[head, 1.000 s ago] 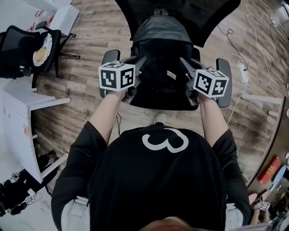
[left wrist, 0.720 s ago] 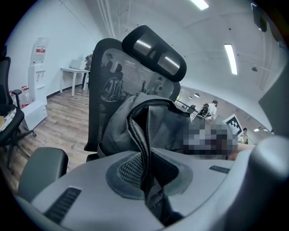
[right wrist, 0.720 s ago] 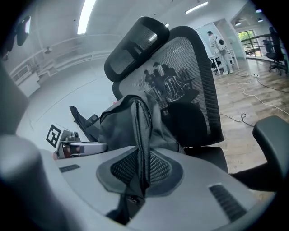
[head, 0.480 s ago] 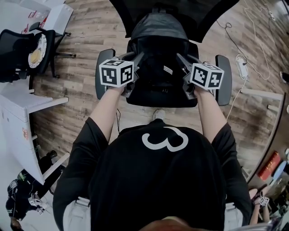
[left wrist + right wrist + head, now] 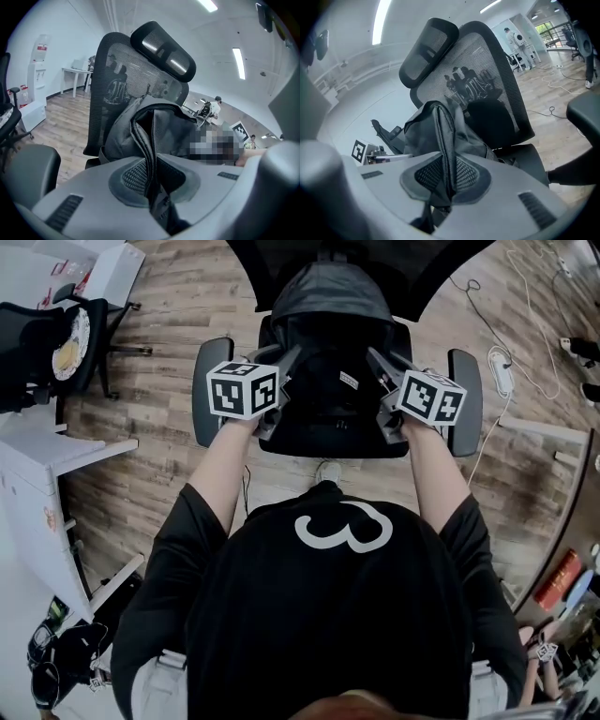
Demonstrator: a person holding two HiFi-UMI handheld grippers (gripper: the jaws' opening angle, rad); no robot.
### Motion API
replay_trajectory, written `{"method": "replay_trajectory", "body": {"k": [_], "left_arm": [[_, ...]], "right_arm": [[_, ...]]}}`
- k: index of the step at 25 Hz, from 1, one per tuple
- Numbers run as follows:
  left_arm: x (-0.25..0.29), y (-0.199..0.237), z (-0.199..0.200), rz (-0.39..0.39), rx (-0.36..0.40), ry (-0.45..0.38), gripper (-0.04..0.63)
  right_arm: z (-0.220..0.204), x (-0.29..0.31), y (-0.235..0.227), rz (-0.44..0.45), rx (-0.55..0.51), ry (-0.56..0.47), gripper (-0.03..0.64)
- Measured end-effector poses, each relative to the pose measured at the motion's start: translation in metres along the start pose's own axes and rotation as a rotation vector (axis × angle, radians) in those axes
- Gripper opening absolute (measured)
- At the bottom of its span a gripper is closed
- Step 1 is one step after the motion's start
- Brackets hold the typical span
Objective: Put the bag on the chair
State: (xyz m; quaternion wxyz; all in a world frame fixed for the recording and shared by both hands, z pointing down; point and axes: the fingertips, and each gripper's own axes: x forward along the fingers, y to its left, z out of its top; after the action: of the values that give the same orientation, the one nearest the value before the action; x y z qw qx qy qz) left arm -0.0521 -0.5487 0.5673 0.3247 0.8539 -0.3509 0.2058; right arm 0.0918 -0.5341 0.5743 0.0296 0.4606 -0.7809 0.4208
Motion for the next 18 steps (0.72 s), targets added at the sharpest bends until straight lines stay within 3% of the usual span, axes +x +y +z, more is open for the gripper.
{"method": "replay_trajectory", "body": {"k": [6, 9, 13, 18], "left_arm": [[0.002, 0.0, -0.004, 0.025, 0.01, 0.008, 0.048], [0.0, 0.004, -0.008, 0.046, -0.008, 0.005, 0.086], [-0.005, 0.009, -0.01, 0.086, -0.015, -0.005, 0.147], [-0.021, 0.006, -0.024, 0.132, -0.002, -0.018, 0.193]], "right_arm": [[-0.002, -0.001, -0.001, 0.013, 0.029, -0.02, 0.06], [-0.004, -0.002, 0.001, 0.009, 0.015, -0.021, 0.063], [-0.005, -0.005, -0.002, -0.021, -0.008, -0.009, 0.17], [-0.016, -0.03, -0.009, -0.091, -0.098, -0.019, 0.19]]}}
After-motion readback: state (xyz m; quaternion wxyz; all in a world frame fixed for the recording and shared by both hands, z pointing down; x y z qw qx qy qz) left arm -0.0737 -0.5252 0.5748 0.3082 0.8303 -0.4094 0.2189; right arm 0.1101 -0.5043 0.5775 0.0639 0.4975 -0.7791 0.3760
